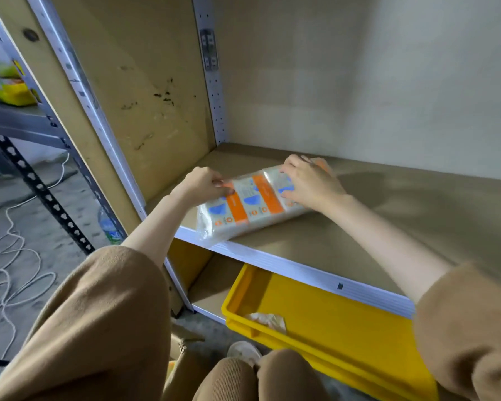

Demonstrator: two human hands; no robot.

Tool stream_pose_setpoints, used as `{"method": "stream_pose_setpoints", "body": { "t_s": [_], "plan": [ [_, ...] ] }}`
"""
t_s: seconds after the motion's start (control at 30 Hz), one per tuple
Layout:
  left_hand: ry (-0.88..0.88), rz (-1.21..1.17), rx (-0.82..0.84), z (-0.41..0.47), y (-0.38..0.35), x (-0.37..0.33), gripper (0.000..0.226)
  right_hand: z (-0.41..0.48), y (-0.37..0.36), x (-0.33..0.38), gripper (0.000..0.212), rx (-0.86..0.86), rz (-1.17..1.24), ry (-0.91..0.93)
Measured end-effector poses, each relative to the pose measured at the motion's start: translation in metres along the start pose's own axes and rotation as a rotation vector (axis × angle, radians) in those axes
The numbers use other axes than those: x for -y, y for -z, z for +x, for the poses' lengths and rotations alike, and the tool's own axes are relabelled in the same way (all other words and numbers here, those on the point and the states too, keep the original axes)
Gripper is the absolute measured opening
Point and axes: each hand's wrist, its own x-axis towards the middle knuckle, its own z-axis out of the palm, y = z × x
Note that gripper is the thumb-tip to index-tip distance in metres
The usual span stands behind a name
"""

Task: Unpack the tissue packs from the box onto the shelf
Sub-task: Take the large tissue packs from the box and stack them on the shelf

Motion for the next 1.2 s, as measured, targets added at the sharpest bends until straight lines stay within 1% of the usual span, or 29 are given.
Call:
{"method": "stream_pose_setpoints", "body": {
  "t_s": [0.07,0.13,0.2,0.27,0.3,0.33,0.4,0.43,0.47,0.63,0.83,0.97,1.2],
  "plan": [
    [0.054,-0.018,0.039,0.003,-0.009,0.006,0.035,-0.013,-0.010,-0.005,0.041,-0.034,0.066,-0.040],
    [0.106,-0.038,0.049,0.003,-0.017,0.007,0.037,-0.026,-0.024,-0.009,0.035,0.019,0.132,-0.074],
    [0.072,0.009,-0.072,-0.004,-0.020,0.002,0.035,-0.035,-0.041,-0.013,0.033,0.112,0.159,-0.103],
    [-0.029,0.051,-0.183,-0.018,-0.024,-0.009,0.039,-0.041,-0.058,-0.015,0.039,0.199,0.171,-0.154],
    [-0.058,0.052,-0.168,-0.027,-0.028,-0.014,0.047,-0.043,-0.065,-0.014,0.043,0.229,0.180,-0.181],
    [-0.076,0.074,-0.114,-0.035,-0.033,-0.018,0.061,-0.044,-0.071,-0.013,0.047,0.239,0.195,-0.206],
    [-0.110,0.239,-0.009,-0.043,-0.049,-0.019,0.085,-0.042,-0.079,-0.010,0.051,0.219,0.217,-0.253],
    [-0.123,0.321,-0.008,-0.041,-0.056,-0.016,0.088,-0.040,-0.083,-0.009,0.052,0.204,0.225,-0.272],
    [-0.113,0.359,-0.031,-0.036,-0.060,-0.012,0.088,-0.037,-0.086,-0.007,0.053,0.192,0.233,-0.286],
    [-0.008,0.364,-0.154,0.004,-0.070,0.000,0.078,-0.011,-0.096,0.000,0.059,0.200,0.236,-0.295],
    [0.176,0.370,-0.267,0.062,-0.069,0.016,0.068,0.033,-0.102,0.012,0.052,0.197,0.261,-0.276],
    [0.252,0.334,-0.293,0.099,-0.066,0.026,0.066,0.057,-0.110,0.013,0.049,0.157,0.252,-0.257],
    [0.291,0.393,-0.302,0.152,-0.060,0.046,0.070,0.080,-0.123,0.014,0.050,0.126,0.217,-0.239]
  ]
}}
